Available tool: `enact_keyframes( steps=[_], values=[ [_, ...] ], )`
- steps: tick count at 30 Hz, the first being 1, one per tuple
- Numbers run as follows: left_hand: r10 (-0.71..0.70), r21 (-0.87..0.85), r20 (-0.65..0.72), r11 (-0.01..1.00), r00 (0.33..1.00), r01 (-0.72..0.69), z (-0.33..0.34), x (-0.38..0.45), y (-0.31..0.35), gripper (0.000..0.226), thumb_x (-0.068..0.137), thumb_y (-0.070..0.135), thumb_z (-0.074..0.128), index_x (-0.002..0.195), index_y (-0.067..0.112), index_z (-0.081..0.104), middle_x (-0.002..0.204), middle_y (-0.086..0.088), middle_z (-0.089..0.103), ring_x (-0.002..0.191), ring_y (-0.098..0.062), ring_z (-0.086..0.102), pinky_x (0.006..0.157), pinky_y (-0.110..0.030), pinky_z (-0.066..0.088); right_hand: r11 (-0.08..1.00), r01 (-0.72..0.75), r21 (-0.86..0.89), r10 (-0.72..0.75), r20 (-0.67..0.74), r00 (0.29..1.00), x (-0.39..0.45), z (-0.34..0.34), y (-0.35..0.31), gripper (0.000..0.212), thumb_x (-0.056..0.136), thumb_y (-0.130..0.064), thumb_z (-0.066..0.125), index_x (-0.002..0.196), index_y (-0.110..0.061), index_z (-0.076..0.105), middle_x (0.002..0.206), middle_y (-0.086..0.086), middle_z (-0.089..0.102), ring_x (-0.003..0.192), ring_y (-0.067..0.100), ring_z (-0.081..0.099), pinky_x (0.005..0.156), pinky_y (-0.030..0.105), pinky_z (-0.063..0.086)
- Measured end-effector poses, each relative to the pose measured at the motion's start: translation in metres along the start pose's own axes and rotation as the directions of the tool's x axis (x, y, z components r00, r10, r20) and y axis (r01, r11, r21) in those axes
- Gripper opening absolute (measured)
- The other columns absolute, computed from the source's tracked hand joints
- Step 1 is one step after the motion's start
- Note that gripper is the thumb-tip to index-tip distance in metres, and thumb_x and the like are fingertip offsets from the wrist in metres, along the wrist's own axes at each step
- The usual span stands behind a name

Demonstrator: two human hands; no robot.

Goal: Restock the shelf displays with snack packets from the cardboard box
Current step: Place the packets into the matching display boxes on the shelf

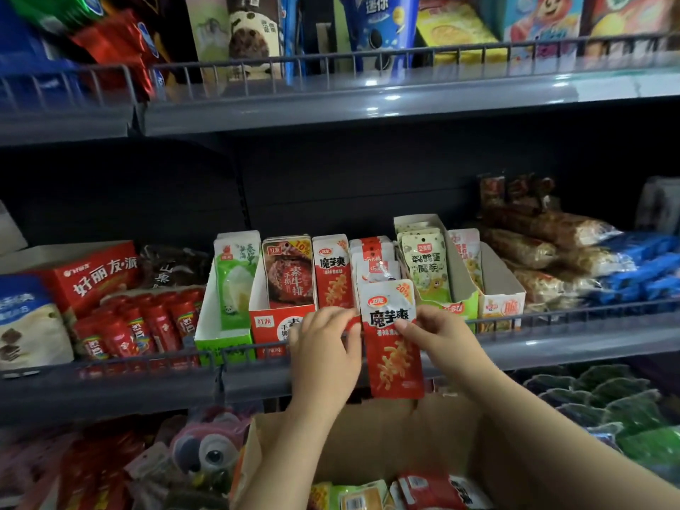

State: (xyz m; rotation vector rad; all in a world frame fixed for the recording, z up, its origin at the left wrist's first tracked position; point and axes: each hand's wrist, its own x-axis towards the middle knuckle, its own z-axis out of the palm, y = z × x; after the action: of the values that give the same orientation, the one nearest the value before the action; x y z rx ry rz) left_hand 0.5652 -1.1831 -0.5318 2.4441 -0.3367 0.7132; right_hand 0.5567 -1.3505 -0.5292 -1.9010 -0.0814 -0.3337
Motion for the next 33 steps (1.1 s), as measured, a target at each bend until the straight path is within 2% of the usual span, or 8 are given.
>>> enact_keyframes(
  steps=[3,7,11,15,18,22,29,33],
  values=[
    [0.062,0.201,0.090,0.976,0.994,-0.079,0.002,0.007,-0.019,0.045,0.098,0.030,0.040,0.143,0.032,0.036,0.158,0.008,0.012,0.146,-0.009,0.000,0.117,-0.041,-0.010,0.994,0.019,-0.108,-0.026,-0.059,0.998,0.026,0.001,-0.008,0.015,0.090,-0.027,0.061,0.090,-0.012,0.065,0.085,0.002,0.069,0.079,0.014,0.065,0.067,0.027,0.052],
    [0.036,0.300,0.177,0.950,0.984,-0.089,0.006,0.011,-0.035,0.053,0.099,0.030,0.035,0.148,0.036,0.018,0.156,0.004,-0.020,0.141,-0.012,-0.026,0.111,-0.046,-0.023,0.988,0.056,-0.147,-0.070,-0.097,0.993,0.061,0.011,-0.021,0.013,0.092,-0.030,0.058,0.100,-0.020,0.061,0.090,-0.003,0.068,0.083,0.015,0.066,0.070,0.032,0.055],
    [0.011,0.318,0.179,0.946,0.984,-0.068,0.008,0.014,-0.045,0.052,0.098,0.026,0.039,0.146,0.038,0.025,0.158,0.006,-0.013,0.143,-0.011,-0.019,0.113,-0.049,-0.017,0.978,0.106,-0.177,-0.128,-0.116,0.985,0.092,0.027,-0.036,0.018,0.092,-0.032,0.058,0.106,-0.021,0.059,0.095,-0.002,0.068,0.084,0.017,0.068,0.077,0.042,0.057],
    [0.015,0.278,0.162,0.959,0.987,-0.060,0.007,0.016,-0.049,0.049,0.097,0.024,0.041,0.143,0.039,0.032,0.159,0.010,-0.006,0.144,-0.009,-0.013,0.114,-0.045,-0.011,0.973,0.140,-0.184,-0.160,-0.099,0.982,0.114,0.042,-0.048,0.020,0.093,-0.030,0.057,0.109,-0.019,0.053,0.093,-0.007,0.065,0.079,0.010,0.066,0.068,0.031,0.057],
    [0.018,0.251,0.175,0.966,0.984,-0.062,0.006,0.016,-0.048,0.051,0.097,0.021,0.041,0.144,0.038,0.031,0.158,0.009,-0.010,0.144,-0.009,-0.015,0.114,-0.043,-0.011,0.960,0.151,-0.235,-0.177,-0.097,0.979,0.129,0.054,-0.050,0.024,0.092,-0.030,0.059,0.113,-0.018,0.054,0.099,-0.002,0.067,0.086,0.016,0.066,0.075,0.037,0.057],
    [0.024,0.217,0.182,0.974,0.983,-0.064,0.006,0.016,-0.049,0.052,0.096,0.021,0.041,0.145,0.036,0.030,0.159,0.008,-0.010,0.144,-0.010,-0.015,0.117,-0.043,-0.006,0.937,0.131,-0.325,-0.155,-0.049,0.987,0.144,0.068,-0.048,0.027,0.091,-0.026,0.060,0.117,-0.020,0.053,0.102,-0.003,0.063,0.092,0.017,0.061,0.078,0.033,0.052],
    [0.037,0.184,0.188,0.980,0.982,-0.072,0.007,0.016,-0.049,0.051,0.097,0.021,0.041,0.145,0.034,0.030,0.158,0.007,-0.011,0.144,-0.011,-0.017,0.116,-0.039,-0.003,0.803,0.034,-0.595,-0.084,-0.056,0.995,0.172,0.072,-0.039,0.043,0.086,-0.025,0.066,0.126,-0.021,0.053,0.114,0.004,0.064,0.095,0.023,0.062,0.070,0.029,0.048],
    [0.029,0.188,0.195,0.980,0.980,-0.067,0.006,0.017,-0.048,0.051,0.097,0.022,0.040,0.145,0.035,0.030,0.158,0.008,-0.012,0.144,-0.011,-0.018,0.117,-0.039,-0.002,0.812,0.042,-0.582,-0.082,-0.042,0.996,0.179,0.070,-0.035,0.043,0.084,-0.020,0.070,0.124,-0.020,0.054,0.110,0.005,0.067,0.086,0.021,0.062,0.063,0.027,0.050]
  ],
)
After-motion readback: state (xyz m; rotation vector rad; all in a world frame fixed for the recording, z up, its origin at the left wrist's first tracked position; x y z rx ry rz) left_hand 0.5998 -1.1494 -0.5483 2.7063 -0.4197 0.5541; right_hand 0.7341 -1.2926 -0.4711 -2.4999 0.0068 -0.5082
